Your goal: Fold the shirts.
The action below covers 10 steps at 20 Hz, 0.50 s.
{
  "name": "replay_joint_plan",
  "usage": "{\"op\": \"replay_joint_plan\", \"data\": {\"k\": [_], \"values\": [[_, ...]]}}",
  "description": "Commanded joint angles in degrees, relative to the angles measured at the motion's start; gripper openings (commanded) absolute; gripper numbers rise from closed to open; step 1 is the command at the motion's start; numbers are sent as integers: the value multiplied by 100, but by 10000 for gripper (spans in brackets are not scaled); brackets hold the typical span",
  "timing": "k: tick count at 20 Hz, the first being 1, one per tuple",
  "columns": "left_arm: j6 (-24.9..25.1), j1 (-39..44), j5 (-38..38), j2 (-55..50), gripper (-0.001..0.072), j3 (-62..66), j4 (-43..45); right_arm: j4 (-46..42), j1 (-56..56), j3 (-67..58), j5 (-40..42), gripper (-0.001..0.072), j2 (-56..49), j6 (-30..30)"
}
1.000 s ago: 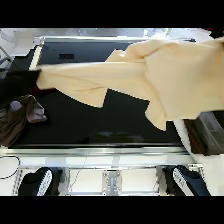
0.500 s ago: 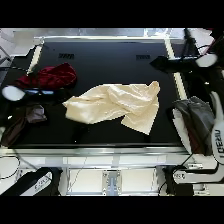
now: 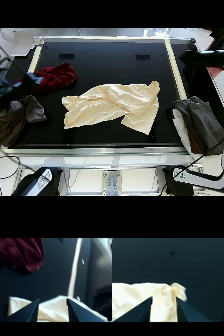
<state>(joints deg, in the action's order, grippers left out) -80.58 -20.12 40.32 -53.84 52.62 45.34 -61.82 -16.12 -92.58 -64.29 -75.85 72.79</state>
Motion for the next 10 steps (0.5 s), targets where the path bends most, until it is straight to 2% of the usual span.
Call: {"op": "replay_joint_plan", "data": {"k": [1, 3, 4, 5, 7, 10], "values": [[-149, -643, 225, 1296, 406, -581, 962, 109, -874, 713, -490, 345, 538, 127], [-894, -706, 363, 2057, 406, -1475, 1014, 638, -990, 1663, -219, 348, 518, 129], [-1373, -706, 247, 2428, 407, -1928, 970, 925, -986, 2162, 46, 391, 481, 127], [-1672, -702, 105, 2765, 407, -2304, 868, 1231, -984, 2673, 400, 479, 428, 127], [-1696, -702, -24, 3307, 407, -2771, 815, 1674, -984, 3416, 951, 485, 262, 81], [-1698, -702, -17, 3818, 407, -3101, 815, 1818, -964, 3788, 966, 485, -280, -201]]}}
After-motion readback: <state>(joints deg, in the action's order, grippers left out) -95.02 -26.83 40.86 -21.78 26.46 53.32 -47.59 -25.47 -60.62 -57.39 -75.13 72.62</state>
